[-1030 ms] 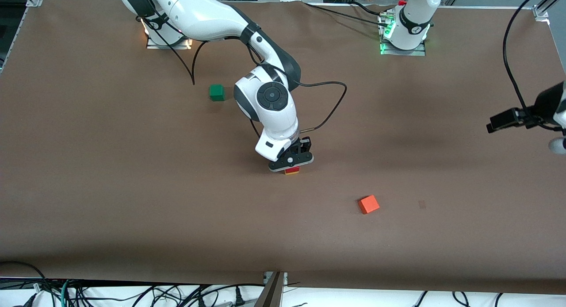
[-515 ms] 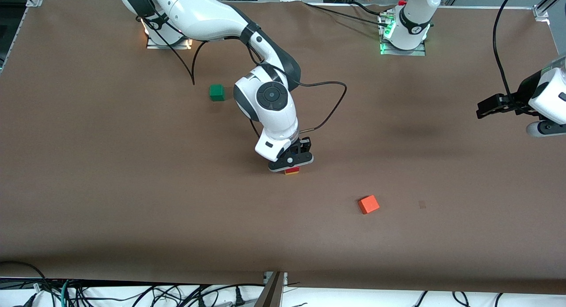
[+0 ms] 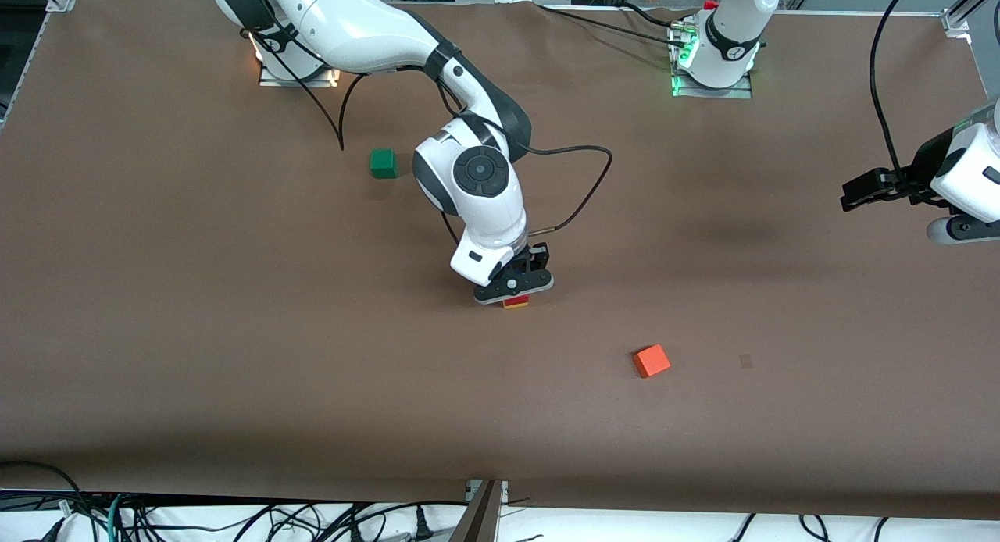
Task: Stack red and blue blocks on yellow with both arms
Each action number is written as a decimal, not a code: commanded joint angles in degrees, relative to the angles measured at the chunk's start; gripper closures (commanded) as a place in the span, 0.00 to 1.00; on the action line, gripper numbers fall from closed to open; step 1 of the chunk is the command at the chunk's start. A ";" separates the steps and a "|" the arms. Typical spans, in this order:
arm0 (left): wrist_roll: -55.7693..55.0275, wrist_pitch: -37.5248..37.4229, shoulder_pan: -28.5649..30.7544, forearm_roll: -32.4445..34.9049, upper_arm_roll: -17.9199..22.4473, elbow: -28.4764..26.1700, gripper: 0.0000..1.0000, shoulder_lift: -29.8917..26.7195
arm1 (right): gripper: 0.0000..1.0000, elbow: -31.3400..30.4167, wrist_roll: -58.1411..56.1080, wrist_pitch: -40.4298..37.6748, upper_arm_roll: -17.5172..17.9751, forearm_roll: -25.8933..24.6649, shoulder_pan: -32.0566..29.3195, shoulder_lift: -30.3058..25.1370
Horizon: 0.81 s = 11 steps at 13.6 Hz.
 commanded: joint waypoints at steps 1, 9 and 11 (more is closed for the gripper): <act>0.66 0.42 0.56 0.45 -0.45 1.05 0.00 0.53 | 0.37 1.94 0.09 0.69 -0.18 -0.94 -0.14 1.67; 0.66 0.42 0.64 0.19 -0.18 1.14 0.00 0.71 | 0.00 1.94 0.00 0.95 -0.09 -0.94 -0.14 1.58; 0.66 0.42 0.64 0.19 -0.18 1.14 0.00 0.79 | 0.00 1.94 0.09 0.52 -0.18 -0.77 -0.14 1.49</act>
